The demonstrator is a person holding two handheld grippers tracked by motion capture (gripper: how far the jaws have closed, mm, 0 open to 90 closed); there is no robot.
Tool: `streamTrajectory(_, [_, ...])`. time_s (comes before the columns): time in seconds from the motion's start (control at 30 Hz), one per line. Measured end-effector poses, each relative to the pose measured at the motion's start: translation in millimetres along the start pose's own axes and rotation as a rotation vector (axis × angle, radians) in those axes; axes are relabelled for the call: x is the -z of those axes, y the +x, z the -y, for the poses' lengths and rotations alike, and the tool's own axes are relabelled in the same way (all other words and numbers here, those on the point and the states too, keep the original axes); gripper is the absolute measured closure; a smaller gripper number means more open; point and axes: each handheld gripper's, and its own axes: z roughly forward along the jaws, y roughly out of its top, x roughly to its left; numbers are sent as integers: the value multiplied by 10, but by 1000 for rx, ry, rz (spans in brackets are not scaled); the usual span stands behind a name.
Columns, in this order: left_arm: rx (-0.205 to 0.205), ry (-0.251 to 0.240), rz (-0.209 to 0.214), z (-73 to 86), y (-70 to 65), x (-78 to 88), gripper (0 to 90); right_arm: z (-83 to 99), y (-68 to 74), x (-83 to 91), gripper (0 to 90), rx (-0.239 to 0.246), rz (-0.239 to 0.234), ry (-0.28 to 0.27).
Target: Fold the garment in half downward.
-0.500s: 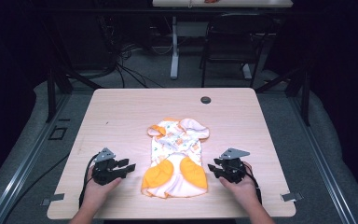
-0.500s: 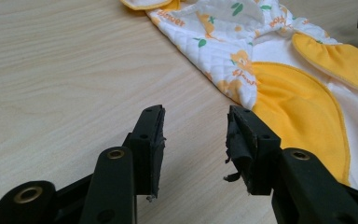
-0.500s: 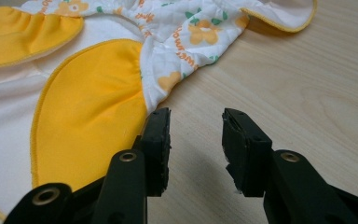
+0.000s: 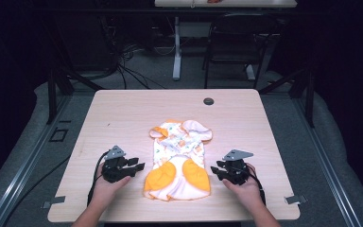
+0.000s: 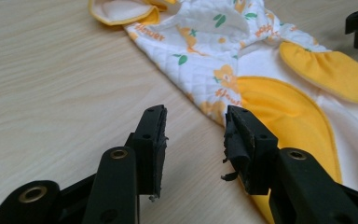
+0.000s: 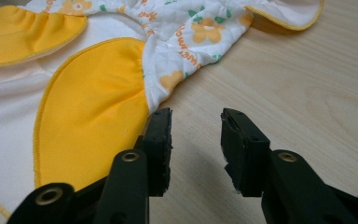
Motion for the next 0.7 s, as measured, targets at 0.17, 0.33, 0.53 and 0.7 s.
streamTrajectory(0.17, [-41,30,-11,-120,-36,-121,620,-125,12,-27,710,4,-11,-4])
streamTrajectory(0.33, [-91,79,-17,-273,-66,-366,669,-326,83,-228,781,64,-32,53])
streamTrajectory(0.53, [-94,84,-30,-400,-75,-575,680,-545,65,-453,766,80,-13,39])
streamTrajectory(0.7, [-119,108,-36,-478,-87,-733,703,-619,26,-577,765,75,-19,53])
